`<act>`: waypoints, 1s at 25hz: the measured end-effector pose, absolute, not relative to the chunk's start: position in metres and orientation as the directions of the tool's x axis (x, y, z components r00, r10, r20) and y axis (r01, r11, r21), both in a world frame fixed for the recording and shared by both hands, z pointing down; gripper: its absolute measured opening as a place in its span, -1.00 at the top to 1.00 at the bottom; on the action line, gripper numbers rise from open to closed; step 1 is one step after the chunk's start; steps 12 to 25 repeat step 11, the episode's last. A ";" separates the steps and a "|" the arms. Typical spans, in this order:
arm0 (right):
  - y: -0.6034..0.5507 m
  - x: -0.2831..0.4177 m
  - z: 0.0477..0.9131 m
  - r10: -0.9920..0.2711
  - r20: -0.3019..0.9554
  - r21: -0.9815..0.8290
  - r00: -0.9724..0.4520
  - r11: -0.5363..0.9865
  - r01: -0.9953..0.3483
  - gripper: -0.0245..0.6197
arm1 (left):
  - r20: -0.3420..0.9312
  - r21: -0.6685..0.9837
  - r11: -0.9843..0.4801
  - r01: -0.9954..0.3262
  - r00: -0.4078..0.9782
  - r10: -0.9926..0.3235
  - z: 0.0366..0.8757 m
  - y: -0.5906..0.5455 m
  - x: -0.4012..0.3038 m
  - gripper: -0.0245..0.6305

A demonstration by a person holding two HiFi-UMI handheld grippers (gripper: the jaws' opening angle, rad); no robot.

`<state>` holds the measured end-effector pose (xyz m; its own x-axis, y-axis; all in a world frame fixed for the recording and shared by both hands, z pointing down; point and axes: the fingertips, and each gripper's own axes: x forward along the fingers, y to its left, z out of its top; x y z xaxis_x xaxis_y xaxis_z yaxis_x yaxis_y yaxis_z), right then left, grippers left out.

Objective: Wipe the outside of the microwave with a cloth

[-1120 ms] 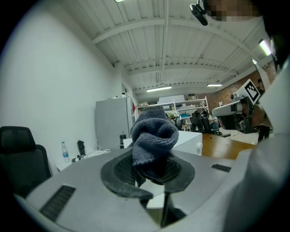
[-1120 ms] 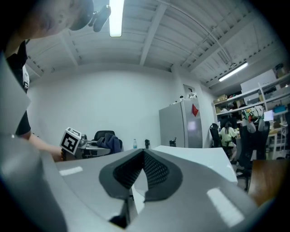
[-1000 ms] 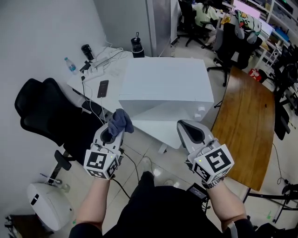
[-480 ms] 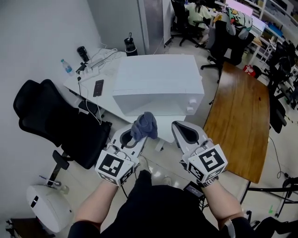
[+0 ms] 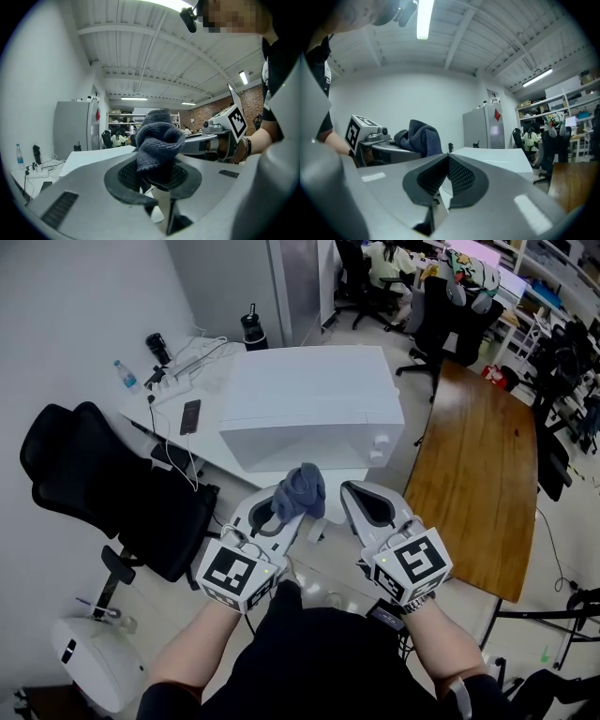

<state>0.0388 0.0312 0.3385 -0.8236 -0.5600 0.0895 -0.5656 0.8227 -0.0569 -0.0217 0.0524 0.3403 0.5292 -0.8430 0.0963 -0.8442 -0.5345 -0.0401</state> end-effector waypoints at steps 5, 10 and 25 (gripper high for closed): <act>0.030 0.039 0.340 -0.561 0.092 -0.057 -0.823 0.822 -0.567 0.92 | 0.112 -0.025 -0.536 -0.844 0.531 -0.840 0.343 0.051 -0.019 0.66; 0.030 0.040 0.341 -0.561 0.090 -0.052 -0.823 0.822 -0.567 0.92 | 0.114 -0.030 -0.539 -0.842 0.533 -0.839 0.345 0.052 -0.016 0.66; 0.030 0.040 0.341 -0.560 0.089 -0.052 -0.824 0.823 -0.565 0.92 | 0.114 -0.033 -0.540 -0.841 0.533 -0.838 0.345 0.052 -0.015 0.66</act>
